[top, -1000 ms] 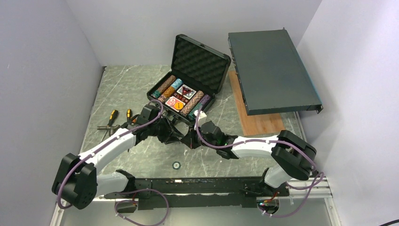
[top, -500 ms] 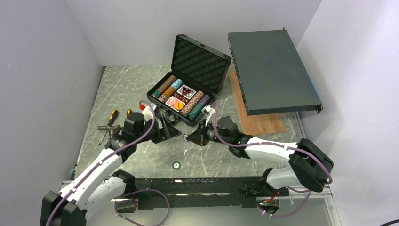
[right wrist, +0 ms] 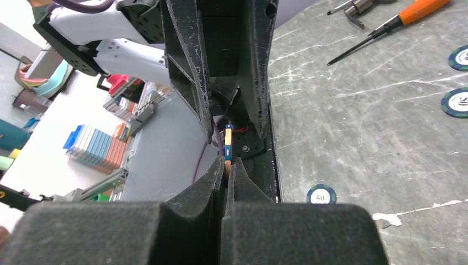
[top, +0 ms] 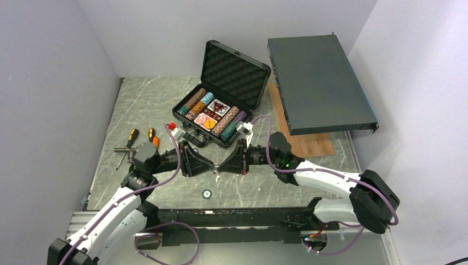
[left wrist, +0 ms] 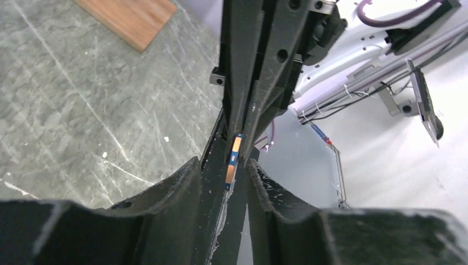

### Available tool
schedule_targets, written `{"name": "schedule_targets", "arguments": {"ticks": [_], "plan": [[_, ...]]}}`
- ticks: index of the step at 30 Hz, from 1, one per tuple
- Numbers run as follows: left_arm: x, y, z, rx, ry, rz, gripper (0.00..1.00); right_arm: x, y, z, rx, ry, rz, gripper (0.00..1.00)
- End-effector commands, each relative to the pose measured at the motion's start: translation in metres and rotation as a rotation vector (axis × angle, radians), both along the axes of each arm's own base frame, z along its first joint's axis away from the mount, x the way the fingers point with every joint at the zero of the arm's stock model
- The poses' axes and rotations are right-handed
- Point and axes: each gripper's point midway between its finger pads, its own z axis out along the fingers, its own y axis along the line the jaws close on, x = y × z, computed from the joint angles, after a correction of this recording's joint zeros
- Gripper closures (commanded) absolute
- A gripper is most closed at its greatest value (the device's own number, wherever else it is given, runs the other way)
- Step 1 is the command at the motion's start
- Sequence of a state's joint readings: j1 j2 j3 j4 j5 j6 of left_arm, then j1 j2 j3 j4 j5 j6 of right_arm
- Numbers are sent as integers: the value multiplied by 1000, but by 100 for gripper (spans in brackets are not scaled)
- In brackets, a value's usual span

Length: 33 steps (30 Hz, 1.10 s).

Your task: Pack up texas hold em set

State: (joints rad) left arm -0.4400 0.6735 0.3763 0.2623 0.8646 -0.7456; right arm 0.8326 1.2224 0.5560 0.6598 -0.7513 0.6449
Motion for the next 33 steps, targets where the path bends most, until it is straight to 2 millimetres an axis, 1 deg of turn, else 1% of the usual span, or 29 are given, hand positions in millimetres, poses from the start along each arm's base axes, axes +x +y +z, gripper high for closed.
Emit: {"name": "schedule_targets", "arguments": {"ticks": [1,3,5,7,9,10,12,13,14,15,16,17,18,19,20,21,22,23,24,25,27,28,30,33], "plan": [[-16,-1,19,-58,-128,-99,63,-2,2,33,106,-57,36,100],[-19,-2,19,-59,-126,-121,69,-1,1,36,120,-52,23,100],[-22,-3,19,-63,-119,-146,70,1,3,36,116,-46,20,100],[-24,-3,20,-66,-119,-161,72,1,4,37,118,-45,28,100],[-24,-3,23,-68,-125,-157,79,2,5,37,117,-46,27,100],[-22,-3,24,-64,-126,-146,83,2,5,36,114,-45,29,100],[-19,-3,25,-52,-125,-126,86,3,5,36,111,-47,26,100],[-16,-3,22,-36,-105,-112,90,3,5,36,111,-48,23,100],[-12,-2,20,-21,-88,-93,96,3,6,36,109,-48,21,100],[-9,-2,21,-7,-76,-74,100,5,6,36,108,-50,11,100],[-4,-2,19,9,-54,-50,100,7,6,36,99,-55,-1,100],[1,-1,19,23,-33,-22,100,11,6,35,88,-57,-25,88],[7,0,18,40,-3,16,100,19,5,32,63,-51,-72,68],[14,2,15,63,36,69,100,33,3,27,23,-46,-158,51],[24,6,12,93,84,138,100,50,-3,18,-35,-45,-267,37],[40,15,6,133,136,262,100,67,-12,10,-97,-46,-382,29],[52,24,2,166,177,358,100,84,-25,2,-153,-42,-503,22],[60,33,-3,204,223,438,100,96,-37,-4,-203,-45,-596,18],[69,44,-8,244,270,521,100,107,-49,-8,-247,-59,-677,15],[78,54,-11,281,314,593,100,113,-58,-10,-283,-78,-726,14],[94,71,-25,359,443,697,100,124,-76,-16,-371,-124,-807,14],[104,77,-22,362,493,730,100,128,-81,-13,-392,-146,-833,14],[128,89,-27,359,611,789,100,132,-89,-12,-421,-182,-863,14],[170,116,-33,354,733,888,100,132,-93,-13,-422,-207,-869,14]]}}
